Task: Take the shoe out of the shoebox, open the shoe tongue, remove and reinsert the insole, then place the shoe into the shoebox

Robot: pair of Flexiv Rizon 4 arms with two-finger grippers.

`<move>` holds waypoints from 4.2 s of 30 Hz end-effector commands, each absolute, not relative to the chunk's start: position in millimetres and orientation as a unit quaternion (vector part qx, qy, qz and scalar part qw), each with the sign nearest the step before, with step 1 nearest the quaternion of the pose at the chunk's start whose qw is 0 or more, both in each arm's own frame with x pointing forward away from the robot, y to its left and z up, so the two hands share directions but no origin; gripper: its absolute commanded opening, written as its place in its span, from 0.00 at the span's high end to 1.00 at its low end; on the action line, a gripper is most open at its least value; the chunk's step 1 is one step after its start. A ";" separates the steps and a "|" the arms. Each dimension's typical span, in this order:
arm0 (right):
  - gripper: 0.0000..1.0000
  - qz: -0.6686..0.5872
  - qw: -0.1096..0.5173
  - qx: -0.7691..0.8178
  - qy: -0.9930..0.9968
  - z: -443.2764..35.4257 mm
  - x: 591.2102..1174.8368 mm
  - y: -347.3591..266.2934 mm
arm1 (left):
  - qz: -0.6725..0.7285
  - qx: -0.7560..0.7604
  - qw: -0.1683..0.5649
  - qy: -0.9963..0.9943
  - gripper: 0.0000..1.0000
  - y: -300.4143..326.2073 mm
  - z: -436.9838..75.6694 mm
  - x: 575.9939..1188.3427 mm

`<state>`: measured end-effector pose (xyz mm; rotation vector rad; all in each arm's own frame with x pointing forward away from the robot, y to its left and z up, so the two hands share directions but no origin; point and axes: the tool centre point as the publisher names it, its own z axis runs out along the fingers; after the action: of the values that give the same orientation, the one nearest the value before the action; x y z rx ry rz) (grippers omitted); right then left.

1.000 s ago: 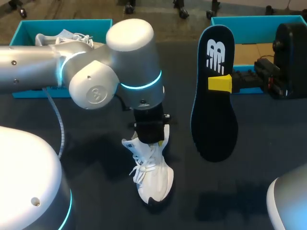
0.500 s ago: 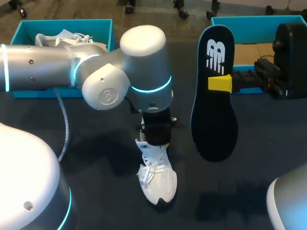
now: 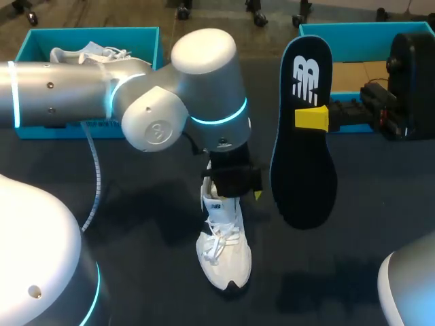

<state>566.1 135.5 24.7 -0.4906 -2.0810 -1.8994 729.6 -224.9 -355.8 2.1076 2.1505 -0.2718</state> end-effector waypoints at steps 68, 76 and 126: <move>1.00 -0.654 0.157 -0.188 -0.716 22.3 571.8 141.2 | -0.460 0.526 0.490 0.521 0.00 -180.2 -159.1 773.6; 1.00 -0.637 0.199 -0.230 -0.708 9.2 629.1 125.0 | -0.458 0.512 0.520 0.508 0.00 -172.0 -148.8 773.4; 1.00 -0.636 0.277 -0.303 -0.653 -57.6 737.3 92.4 | -0.469 0.505 0.530 0.494 0.00 -167.1 -140.7 777.0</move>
<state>735.8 90.7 -57.0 -0.8148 -1.7527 -1.7084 776.7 -165.2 -139.7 1.2069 1.1804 -1.1213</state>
